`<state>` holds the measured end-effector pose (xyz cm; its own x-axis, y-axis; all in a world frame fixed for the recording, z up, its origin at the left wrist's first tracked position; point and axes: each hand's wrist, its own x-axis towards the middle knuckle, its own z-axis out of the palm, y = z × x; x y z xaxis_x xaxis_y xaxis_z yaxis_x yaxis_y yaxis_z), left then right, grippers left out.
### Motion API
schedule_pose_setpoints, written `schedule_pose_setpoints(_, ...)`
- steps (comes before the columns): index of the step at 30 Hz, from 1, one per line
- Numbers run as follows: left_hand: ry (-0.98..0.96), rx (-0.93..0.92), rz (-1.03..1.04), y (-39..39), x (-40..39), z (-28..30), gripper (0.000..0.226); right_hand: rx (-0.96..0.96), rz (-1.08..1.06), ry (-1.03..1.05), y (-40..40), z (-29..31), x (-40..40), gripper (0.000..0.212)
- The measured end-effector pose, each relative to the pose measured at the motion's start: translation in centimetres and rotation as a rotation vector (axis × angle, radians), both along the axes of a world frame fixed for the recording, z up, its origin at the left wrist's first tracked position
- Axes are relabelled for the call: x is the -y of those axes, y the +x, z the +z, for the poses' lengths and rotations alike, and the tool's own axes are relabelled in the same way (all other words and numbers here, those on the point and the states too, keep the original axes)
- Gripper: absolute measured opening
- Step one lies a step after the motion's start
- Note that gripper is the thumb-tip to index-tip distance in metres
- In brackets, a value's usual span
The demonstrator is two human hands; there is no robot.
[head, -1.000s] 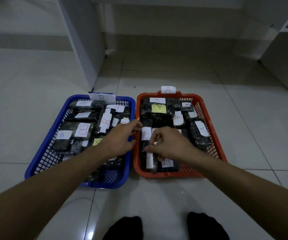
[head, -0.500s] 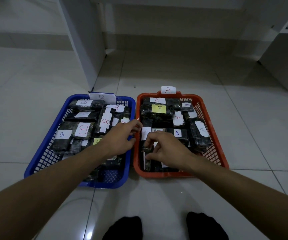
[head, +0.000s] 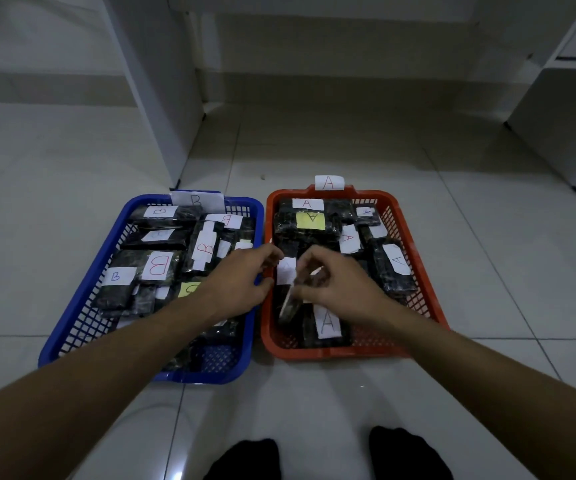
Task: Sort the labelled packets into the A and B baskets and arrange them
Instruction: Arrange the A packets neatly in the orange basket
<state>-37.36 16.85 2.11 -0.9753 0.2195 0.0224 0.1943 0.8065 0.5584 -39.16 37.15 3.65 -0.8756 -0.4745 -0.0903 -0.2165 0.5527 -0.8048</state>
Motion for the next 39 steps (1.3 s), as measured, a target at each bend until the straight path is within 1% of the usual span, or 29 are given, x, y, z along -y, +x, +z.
schedule_pose_setpoints(3, -0.063, -0.025, -0.02, -0.3, -0.8, 0.4, 0.039, 0.012, -0.183, -0.061, -1.8, 0.6, -1.2, 0.022)
schedule_pose_setpoints(4, -0.081, -0.026, -0.026, -0.4, -1.0, 0.4, 0.038, 0.01, -0.203, -0.047, -2.2, 0.5, -1.5, 0.022)
schedule_pose_setpoints(6, -0.131, -0.018, -0.032, -0.5, -1.3, 0.1, 0.039, -0.024, -0.197, 0.045, -2.5, 0.0, -1.8, 0.02)
schedule_pose_setpoints(9, -0.263, 0.018, -0.057, -0.5, -1.2, -0.2, 0.044, -0.073, -0.194, 0.125, -2.2, -1.1, -1.5, 0.014)
schedule_pose_setpoints(11, -0.317, 0.036, -0.085, -0.3, -1.1, -0.4, 0.048, -0.059, -0.208, 0.085, -1.7, -1.4, -1.1, 0.014)
schedule_pose_setpoints(13, -0.329, 0.024, -0.094, -0.1, -1.0, -0.5, 0.046, -0.009, -0.207, -0.02, -1.1, -1.1, -1.0, 0.016)
schedule_pose_setpoints(15, -0.291, 0.009, -0.084, 0.0, -0.7, -0.5, 0.04, 0.049, -0.104, -0.041, -0.6, -0.3, -1.4, 0.024)
schedule_pose_setpoints(18, -0.249, 0.019, -0.083, -0.2, -0.2, -0.5, 0.041, 0.132, 0.147, 0.107, -0.1, 0.8, -2.0, 0.036)
schedule_pose_setpoints(20, -0.241, 0.022, -0.084, -0.3, -0.1, -0.4, 0.042, 0.128, 0.204, 0.16, 0.1, 1.3, -2.0, 0.035)
schedule_pose_setpoints(22, -0.239, 0.019, -0.081, -0.3, -0.1, -0.3, 0.042, 0.091, 0.15, 0.152, -0.6, 1.7, -2.0, 0.03)
schedule_pose_setpoints(26, -0.248, 0.007, -0.084, -0.5, -0.4, -0.4, 0.041, 0.011, -0.117, 0.065, -3.9, 1.5, -2.4, 0.021)
schedule_pose_setpoints(28, -0.264, 0.001, -0.078, -0.8, -0.7, -0.5, 0.042, 0.067, -0.161, 0.051, -4.4, 0.4, -2.0, 0.018)
schedule_pose_setpoints(30, -0.289, 0.004, -0.072, -0.9, -1.0, -0.6, 0.044, 0.228, -0.122, 0.072, -4.1, -1.1, -1.3, 0.02)
schedule_pose_setpoints(31, -0.302, 0.005, -0.073, -0.9, -1.1, -0.6, 0.045, 0.272, -0.096, 0.105, -3.8, -1.8, -1.0, 0.022)
schedule_pose_setpoints(32, -0.315, 0.005, -0.077, -0.9, -1.2, -0.7, 0.045, 0.231, -0.084, 0.174, -3.7, -2.3, -1.1, 0.025)
schedule_pose_setpoints(33, -0.324, 0.003, -0.081, -0.9, -1.3, -0.7, 0.045, 0.105, -0.09, 0.289, -3.8, -2.2, -1.4, 0.028)
schedule_pose_setpoints(35, -0.337, -0.003, -0.086, -0.8, -1.2, -0.7, 0.046, -0.191, -0.127, 0.588, -4.0, -1.6, -2.3, 0.037)
schedule_pose_setpoints(36, -0.342, -0.006, -0.089, -0.7, -1.3, -0.7, 0.047, -0.274, -0.122, 0.71, -4.2, -1.4, -2.8, 0.043)
schedule_pose_setpoints(38, -0.352, -0.007, -0.093, -0.7, -1.4, -0.6, 0.049, -0.299, -0.046, 0.909, -4.4, -1.4, -3.5, 0.054)
schedule_pose_setpoints(39, -0.352, -0.006, -0.095, -0.7, -1.5, -0.5, 0.05, -0.288, -0.007, 0.966, -4.5, -1.6, -3.6, 0.057)
